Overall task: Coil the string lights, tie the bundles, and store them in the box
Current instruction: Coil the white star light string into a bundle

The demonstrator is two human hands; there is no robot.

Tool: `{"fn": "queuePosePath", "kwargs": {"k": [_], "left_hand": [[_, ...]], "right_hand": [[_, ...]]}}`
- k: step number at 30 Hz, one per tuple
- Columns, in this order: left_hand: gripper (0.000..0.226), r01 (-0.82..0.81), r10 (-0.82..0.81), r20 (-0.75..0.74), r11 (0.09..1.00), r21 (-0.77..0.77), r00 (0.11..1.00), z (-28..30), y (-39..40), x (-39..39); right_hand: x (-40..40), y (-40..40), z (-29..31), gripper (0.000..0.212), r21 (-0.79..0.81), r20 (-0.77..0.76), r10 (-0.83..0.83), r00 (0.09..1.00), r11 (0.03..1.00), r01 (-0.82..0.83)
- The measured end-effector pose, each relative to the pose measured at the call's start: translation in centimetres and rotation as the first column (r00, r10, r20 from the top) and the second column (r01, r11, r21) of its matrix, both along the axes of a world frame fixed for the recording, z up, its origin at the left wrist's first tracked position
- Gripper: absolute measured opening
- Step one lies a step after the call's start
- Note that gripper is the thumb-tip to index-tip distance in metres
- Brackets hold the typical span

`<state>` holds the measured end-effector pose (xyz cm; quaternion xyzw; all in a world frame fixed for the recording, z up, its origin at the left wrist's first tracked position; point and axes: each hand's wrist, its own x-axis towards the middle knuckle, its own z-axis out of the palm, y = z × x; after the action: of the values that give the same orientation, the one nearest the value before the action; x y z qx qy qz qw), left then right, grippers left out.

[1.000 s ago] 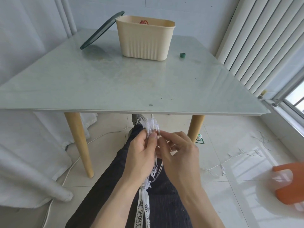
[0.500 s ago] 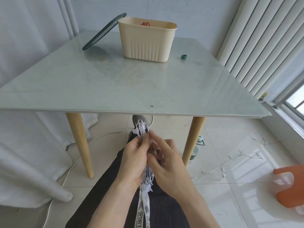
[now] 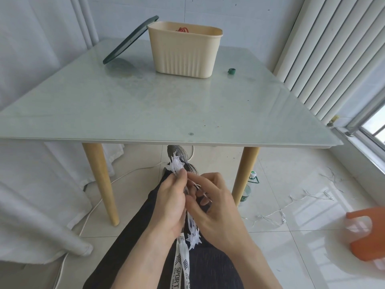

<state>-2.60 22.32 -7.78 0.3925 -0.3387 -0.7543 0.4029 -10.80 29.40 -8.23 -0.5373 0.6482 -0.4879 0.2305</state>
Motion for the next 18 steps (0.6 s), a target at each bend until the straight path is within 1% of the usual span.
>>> {"fn": "queuePosePath", "kwargs": {"k": [2, 4, 5, 7, 8, 9, 11, 13, 15, 17, 18], "left_hand": [[0.033, -0.042, 0.042, -0.003, 0.999, -0.026, 0.999, -0.2, -0.2, 0.2], [0.035, -0.088, 0.09, 0.024, 0.992, -0.095, 0.996, -0.4, -0.6, 0.3], [0.035, -0.108, 0.112, 0.023, 0.987, -0.121, 0.993, -0.5, -0.9, 0.4], [0.03, -0.149, 0.144, -0.049, 0.981, -0.122, 0.988, -0.5, -1.4, 0.6], [0.027, -0.162, 0.152, -0.089, 0.979, -0.121, 0.984, -0.5, -1.7, 0.7], [0.025, -0.167, 0.152, -0.119, 0.977, -0.129, 0.981, -0.5, -1.8, 0.7], [0.025, -0.165, 0.14, -0.169, 0.975, -0.149, 0.976, -0.3, -1.7, 0.8], [0.025, -0.165, 0.128, -0.223, 0.974, -0.156, 0.966, 0.0, -1.5, 0.7], [0.027, -0.144, 0.103, -0.25, 0.978, -0.152, 0.963, 0.1, -1.5, 0.7], [0.029, -0.088, 0.05, -0.271, 0.988, -0.13, 0.961, 0.1, -1.6, 0.8], [0.029, -0.064, 0.029, -0.288, 0.992, -0.112, 0.957, 0.2, -1.6, 0.9]], "right_hand": [[-0.4, 0.1, 0.2, 0.037, 0.0, 0.034, 0.026, 0.999, 1.0, -0.026], [-1.3, 0.2, 0.2, 0.032, 0.028, 0.057, 0.016, 0.998, 0.999, -0.017], [-1.8, 0.3, 0.1, 0.028, 0.058, 0.022, -0.012, 1.0, 0.998, 0.011], [-3.0, 0.4, -0.4, 0.009, 0.106, -0.169, -0.102, 0.98, 0.987, 0.121], [-3.6, 0.4, -0.7, 0.012, 0.121, -0.258, -0.132, 0.957, 0.978, 0.167], [-4.2, 0.5, -1.0, 0.018, 0.135, -0.289, -0.139, 0.947, 0.973, 0.184], [-4.9, 0.6, -1.4, 0.025, 0.162, -0.211, -0.119, 0.97, 0.975, 0.154], [-5.3, 0.9, -1.6, 0.025, 0.178, -0.102, -0.08, 0.992, 0.979, 0.098], [-5.7, 1.0, -1.6, 0.025, 0.236, -0.013, -0.052, 0.999, 0.97, 0.054], [-5.9, 1.2, -1.7, 0.031, 0.289, 0.027, -0.043, 0.999, 0.957, 0.034], [-5.9, 1.3, -1.7, 0.031, 0.282, 0.046, -0.053, 0.998, 0.959, 0.038]]}}
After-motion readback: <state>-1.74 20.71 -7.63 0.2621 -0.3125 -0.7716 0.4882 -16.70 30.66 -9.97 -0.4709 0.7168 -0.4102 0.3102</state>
